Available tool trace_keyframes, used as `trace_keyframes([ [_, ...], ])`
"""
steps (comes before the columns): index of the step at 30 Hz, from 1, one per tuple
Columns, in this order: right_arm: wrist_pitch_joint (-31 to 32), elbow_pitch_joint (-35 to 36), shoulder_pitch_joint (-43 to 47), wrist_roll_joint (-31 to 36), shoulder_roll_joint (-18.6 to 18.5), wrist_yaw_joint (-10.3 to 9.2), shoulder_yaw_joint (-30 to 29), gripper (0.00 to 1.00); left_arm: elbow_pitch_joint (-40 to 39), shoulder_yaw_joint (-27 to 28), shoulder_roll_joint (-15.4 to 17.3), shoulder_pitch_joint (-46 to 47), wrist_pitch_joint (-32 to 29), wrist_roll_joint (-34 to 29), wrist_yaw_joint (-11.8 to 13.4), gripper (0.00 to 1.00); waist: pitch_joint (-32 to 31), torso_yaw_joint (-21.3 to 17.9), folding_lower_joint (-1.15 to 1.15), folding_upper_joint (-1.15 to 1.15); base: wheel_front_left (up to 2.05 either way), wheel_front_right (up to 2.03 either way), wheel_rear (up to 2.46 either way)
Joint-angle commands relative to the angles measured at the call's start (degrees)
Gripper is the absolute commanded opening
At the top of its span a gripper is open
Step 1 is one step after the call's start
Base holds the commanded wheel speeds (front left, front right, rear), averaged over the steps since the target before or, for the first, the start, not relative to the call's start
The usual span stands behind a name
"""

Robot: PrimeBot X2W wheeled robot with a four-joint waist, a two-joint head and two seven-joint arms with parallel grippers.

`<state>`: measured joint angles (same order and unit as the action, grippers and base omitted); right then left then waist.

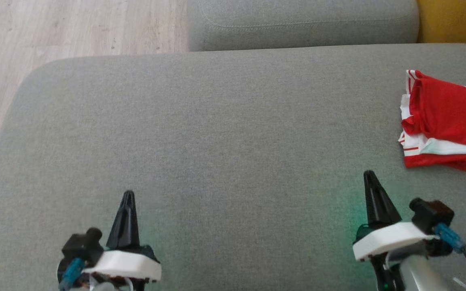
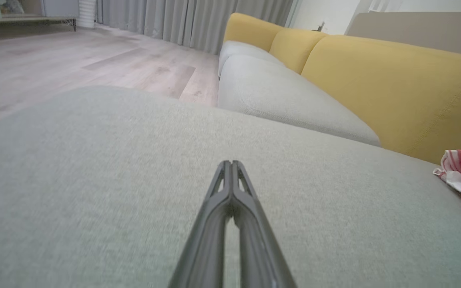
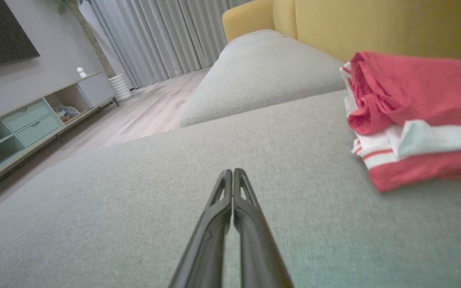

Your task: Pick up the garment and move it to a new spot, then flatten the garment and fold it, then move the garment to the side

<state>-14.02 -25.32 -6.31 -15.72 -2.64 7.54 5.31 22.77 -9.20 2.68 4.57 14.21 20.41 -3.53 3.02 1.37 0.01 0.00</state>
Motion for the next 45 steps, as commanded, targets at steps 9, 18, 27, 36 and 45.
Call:
trace_keyframes([
  [9,1.50,2.44,-1.95,-6.53,-0.26,0.00,-0.74,0.00,-2.11,1.43,0.01,1.99,-1.45,5.89,-0.35,0.00,-0.22,-0.09,0.00,0.00,0.00,0.00,0.00],
  [18,2.83,3.13,-1.78,-12.23,-0.41,-0.01,-1.40,0.00,-2.66,2.54,0.02,1.93,-2.95,11.09,-0.63,0.00,-0.43,-0.20,0.00,0.00,0.00,0.00,0.00],
  [27,4.20,3.84,-1.60,-17.89,-0.53,-0.01,-2.11,0.00,-3.18,3.66,0.04,1.90,-4.46,16.29,-0.92,0.00,-0.63,-0.30,0.00,0.00,0.00,0.00,0.00],
  [36,5.58,4.55,-1.43,-23.51,-0.63,-0.02,-2.85,0.00,-3.70,4.79,0.05,1.87,-5.98,21.48,-1.20,0.00,-0.84,-0.40,0.00,0.00,0.00,0.00,0.00],
  [45,7.01,5.26,-1.25,-29.14,-0.70,-0.02,-3.62,0.00,-4.22,5.93,0.07,1.85,-7.51,26.69,-1.49,0.00,-1.05,-0.50,0.00,0.00,0.00,0.00,0.00],
])
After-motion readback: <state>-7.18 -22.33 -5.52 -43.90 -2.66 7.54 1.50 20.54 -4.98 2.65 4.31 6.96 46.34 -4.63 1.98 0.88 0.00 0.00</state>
